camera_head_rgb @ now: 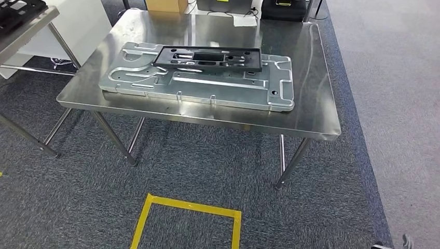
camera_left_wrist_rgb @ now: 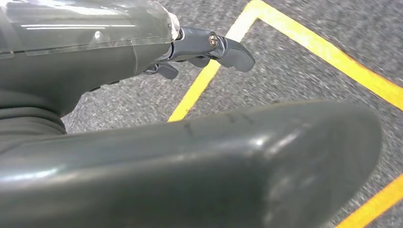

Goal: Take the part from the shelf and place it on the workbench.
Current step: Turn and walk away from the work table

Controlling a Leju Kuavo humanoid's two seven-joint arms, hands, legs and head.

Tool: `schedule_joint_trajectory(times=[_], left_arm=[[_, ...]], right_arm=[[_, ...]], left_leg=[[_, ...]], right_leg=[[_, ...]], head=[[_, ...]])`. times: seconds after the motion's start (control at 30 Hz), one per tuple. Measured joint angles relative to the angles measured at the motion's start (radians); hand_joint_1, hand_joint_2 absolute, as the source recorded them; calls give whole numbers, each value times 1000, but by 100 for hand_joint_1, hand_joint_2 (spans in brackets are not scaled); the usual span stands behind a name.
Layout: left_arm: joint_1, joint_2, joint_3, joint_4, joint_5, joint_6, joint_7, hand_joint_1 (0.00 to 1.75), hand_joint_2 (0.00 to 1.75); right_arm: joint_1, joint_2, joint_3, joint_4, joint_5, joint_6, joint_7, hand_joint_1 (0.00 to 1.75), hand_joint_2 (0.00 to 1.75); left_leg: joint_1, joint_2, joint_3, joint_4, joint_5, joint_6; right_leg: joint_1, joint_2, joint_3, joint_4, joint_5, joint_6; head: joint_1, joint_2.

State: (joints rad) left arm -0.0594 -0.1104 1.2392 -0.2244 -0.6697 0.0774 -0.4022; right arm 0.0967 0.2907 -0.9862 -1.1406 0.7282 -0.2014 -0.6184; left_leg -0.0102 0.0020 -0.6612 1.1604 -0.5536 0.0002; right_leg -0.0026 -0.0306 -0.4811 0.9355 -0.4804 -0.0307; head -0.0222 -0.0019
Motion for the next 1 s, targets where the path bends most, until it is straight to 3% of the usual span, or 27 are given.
schedule_joint_trajectory(times=[0.03,0.07,0.1,0.17,0.2,0.27,0.3,0.37,0.4,0.47,0.53,0.57,0.6,0.63,0.7,0.77,0.8,0.87,0.9,0.93,1.0], left_arm=[[0,0,1,0,-3,0,0,0,0],[0,1,2,0,-6,0,0,0,0],[-1,2,2,0,-9,0,0,0,0],[-3,4,2,0,-16,0,-1,0,0],[-6,5,3,0,-19,0,-1,0,0],[-13,6,3,0,-25,-1,-2,0,0],[-14,8,3,-1,-28,-1,-2,0,0],[-12,11,3,-1,-33,0,-3,0,0],[-10,13,3,-1,-36,0,-3,0,0],[-11,16,4,-1,-41,0,-3,0,0],[-11,17,4,-1,-46,0,-2,0,0],[-10,17,4,-1,-48,0,-2,0,0],[-10,17,4,-1,-50,0,-1,0,0],[-9,17,4,-1,-53,0,-1,0,0],[-9,16,4,-1,-56,0,-1,0,0],[-10,14,3,-1,-60,0,-1,0,0],[-10,14,3,-1,-62,0,-2,0,0],[-6,15,3,-1,-64,0,-2,0,0],[-4,15,3,-1,-66,1,-3,0,0],[-2,15,3,-1,-68,1,-3,0,0],[-2,14,3,-1,-70,3,-3,0,0]], right_arm=[[-19,-10,-34,84,35,-41,18,0,0],[-36,-22,-63,166,66,-81,39,0,0],[-51,-34,-88,242,93,-118,66,0,0],[-76,-56,-123,380,142,-182,139,0,0],[-86,-68,-137,442,166,-209,187,0,0],[-102,-87,-158,551,209,-250,285,0,0],[-108,-94,-167,596,226,-262,333,0,0],[-116,-102,-177,670,254,-272,419,0,0],[-118,-105,-180,701,268,-273,459,0,0],[-120,-110,-183,751,295,-271,526,0,0],[-120,-114,-184,788,317,-262,571,0,0],[-120,-115,-184,801,327,-255,584,0,0],[-121,-116,-185,812,335,-248,592,0,0],[-122,-116,-185,822,341,-241,596,0,0],[-124,-116,-185,836,351,-229,595,0,0],[-126,-116,-184,846,361,-220,586,0,0],[-127,-116,-184,851,366,-215,580,0,0],[-129,-111,-180,861,375,-208,566,0,0],[-130,-109,-178,864,378,-206,559,0,0],[-131,-107,-175,867,381,-204,552,0,0],[-129,-105,-171,870,386,-201,543,0,0]], left_leg=[[8,0,-12,62,-27,-9],[16,1,-13,102,-28,-18],[23,2,-1,113,-6,-26],[37,16,73,34,51,-44],[38,31,123,-38,55,-51],[34,54,185,-142,31,-41],[29,54,190,-162,21,-30],[27,42,173,-165,33,-3],[26,36,163,-165,43,8],[25,23,136,-166,68,28],[17,4,104,-165,94,37],[13,-7,88,-164,107,38],[9,-18,71,-163,120,38],[6,-30,55,-162,133,37],[1,-53,28,-160,157,35],[-1,-72,12,-161,182,29],[-1,-81,7,-163,194,25],[-1,-97,0,-170,212,14],[-2,-93,-7,-163,202,10],[-3,-77,-17,-140,171,6],[5,-34,-46,-37,70,-5]], right_leg=[[-3,-5,-16,6,8,4],[-6,-11,-33,14,15,8],[-11,-18,-51,23,21,13],[-19,-33,-86,49,29,24],[-22,-39,-101,64,31,30],[-20,-54,-118,83,38,46],[-19,-62,-120,86,44,54],[-23,-68,-123,88,48,69],[-26,-54,-128,99,28,75],[-27,-7,-150,177,-68,78],[-21,20,-174,299,-160,73],[-17,24,-174,340,-171,68],[-12,26,-160,350,-158,61],[-8,30,-128,327,-128,52],[4,61,-24,196,-80,28],[11,94,62,58,-83,14],[14,99,79,24,-91,11],[12,78,74,9,-80,6],[9,66,67,7,-71,1],[4,53,57,4,-60,-4],[2,28,37,4,-42,-9]], head=[[0,0],[0,0],[0,0],[-1,0],[-2,0],[-3,0],[-2,0],[-2,0],[-1,0],[-1,0],[0,0],[0,0],[0,0],[-1,0],[-1,0],[-1,0],[-1,0],[1,0],[2,0],[1,0],[-3,0]])
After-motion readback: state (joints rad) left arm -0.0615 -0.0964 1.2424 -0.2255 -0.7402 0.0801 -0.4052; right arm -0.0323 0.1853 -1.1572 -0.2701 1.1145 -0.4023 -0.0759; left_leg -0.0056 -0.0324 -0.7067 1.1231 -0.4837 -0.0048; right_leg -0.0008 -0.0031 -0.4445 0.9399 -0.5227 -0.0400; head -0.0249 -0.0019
